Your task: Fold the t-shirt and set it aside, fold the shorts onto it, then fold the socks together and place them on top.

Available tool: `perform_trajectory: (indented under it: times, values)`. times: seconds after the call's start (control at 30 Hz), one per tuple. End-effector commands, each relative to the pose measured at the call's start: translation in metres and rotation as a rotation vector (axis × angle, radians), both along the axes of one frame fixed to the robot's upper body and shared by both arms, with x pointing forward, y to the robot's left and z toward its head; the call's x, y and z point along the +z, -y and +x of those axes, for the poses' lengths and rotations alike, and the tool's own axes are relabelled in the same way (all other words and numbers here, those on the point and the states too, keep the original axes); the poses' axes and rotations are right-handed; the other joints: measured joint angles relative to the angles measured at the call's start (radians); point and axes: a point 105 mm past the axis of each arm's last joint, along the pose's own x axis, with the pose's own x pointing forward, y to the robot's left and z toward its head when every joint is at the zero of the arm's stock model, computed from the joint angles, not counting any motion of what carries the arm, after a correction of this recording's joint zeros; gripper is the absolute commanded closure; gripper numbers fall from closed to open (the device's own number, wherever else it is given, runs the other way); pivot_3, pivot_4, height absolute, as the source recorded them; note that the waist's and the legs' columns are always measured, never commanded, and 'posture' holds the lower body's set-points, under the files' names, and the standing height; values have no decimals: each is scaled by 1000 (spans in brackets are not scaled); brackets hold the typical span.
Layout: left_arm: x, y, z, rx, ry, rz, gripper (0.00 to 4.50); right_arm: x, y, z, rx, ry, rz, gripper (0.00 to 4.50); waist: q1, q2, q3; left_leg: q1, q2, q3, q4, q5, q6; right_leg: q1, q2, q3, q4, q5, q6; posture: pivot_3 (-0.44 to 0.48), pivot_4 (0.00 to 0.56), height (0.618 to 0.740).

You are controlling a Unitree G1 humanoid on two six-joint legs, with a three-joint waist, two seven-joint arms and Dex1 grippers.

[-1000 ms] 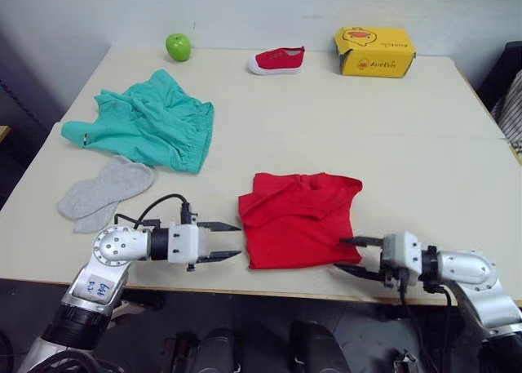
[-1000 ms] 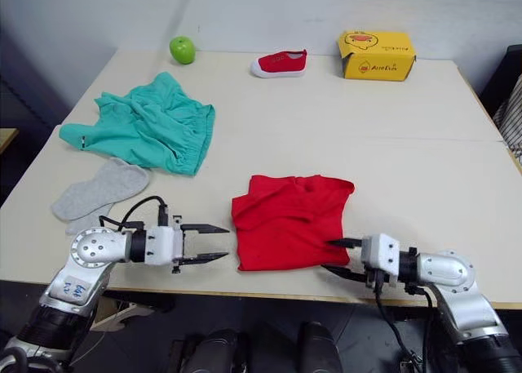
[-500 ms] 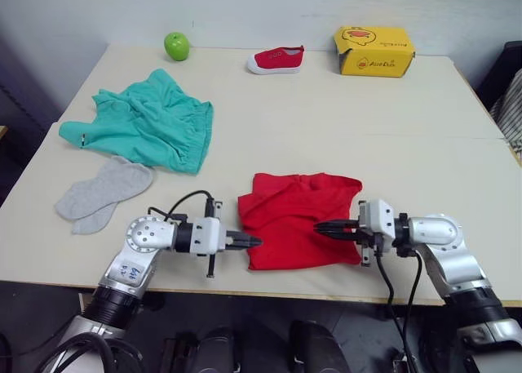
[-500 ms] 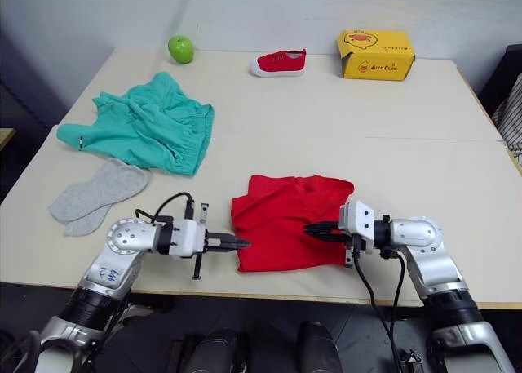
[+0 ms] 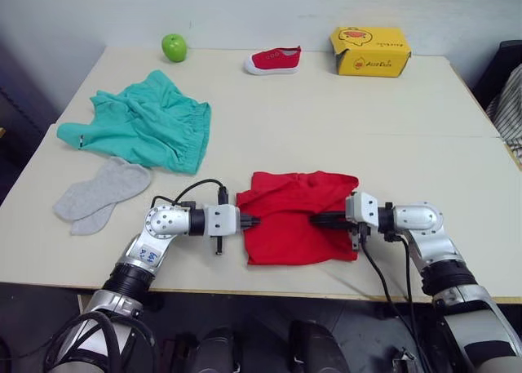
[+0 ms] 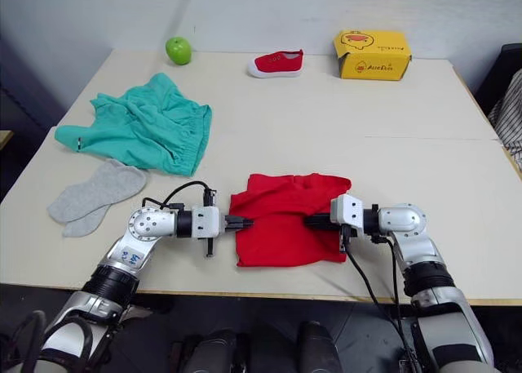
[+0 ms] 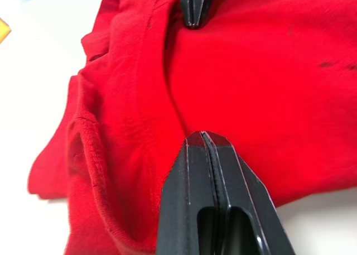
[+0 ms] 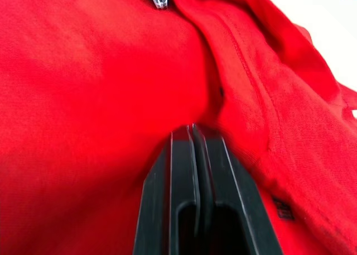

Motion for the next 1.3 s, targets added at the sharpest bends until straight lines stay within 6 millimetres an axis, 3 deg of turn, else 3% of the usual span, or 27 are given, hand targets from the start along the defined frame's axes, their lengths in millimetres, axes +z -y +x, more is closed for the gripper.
perform_trajectory:
  times: [0.03,0.4,0.6,0.73,0.87,1.0,1.13,1.2,1.3]
  values:
    - [9,-6,12,46,57,-14,4500,16,4,16,-79,50,61,4425,0,0,0,0,0,0,0,0,0,0,0,0,0,0,0,0,150,740]
    - [40,-4,55,209,116,-171,4500,34,-7,54,-279,8,219,4425,-11,0,0,-1,0,0,-1,0,0,-1,0,-1,0,0,0,0,150,740]
    - [44,-11,81,397,62,-295,4500,37,11,81,-533,-11,286,4425,-20,0,0,-2,0,0,-1,0,0,-1,0,-1,0,0,0,0,150,740]
    - [46,-26,88,490,22,-361,4500,44,25,85,-600,-6,335,4425,-24,0,0,-2,0,0,-2,0,0,-2,0,-1,0,0,0,0,150,740]
    - [57,-42,84,509,-8,-463,4500,58,26,76,-539,-1,428,4425,-27,0,0,-2,0,0,-2,0,0,-3,0,-1,0,0,0,0,150,740]
    - [72,-23,54,296,-11,-532,4500,57,-2,54,-396,-1,426,4425,-23,0,0,-2,0,-1,-3,0,0,-3,0,-1,0,0,0,0,150,740]
    - [60,6,24,117,-58,-479,4500,42,-29,31,-326,-23,394,4425,-18,0,0,-3,0,-1,-2,0,-1,-3,0,0,0,0,0,0,150,740]
    - [44,14,26,139,-57,-399,4500,30,-38,22,-314,-42,371,4425,-15,0,0,-3,-1,-1,-2,0,-1,-2,0,0,0,0,0,0,150,740]
    - [39,13,47,271,-62,-406,4500,18,-40,17,-330,-56,342,4425,-16,0,0,-3,-1,-1,-1,0,0,-2,0,0,-1,0,0,0,150,740]
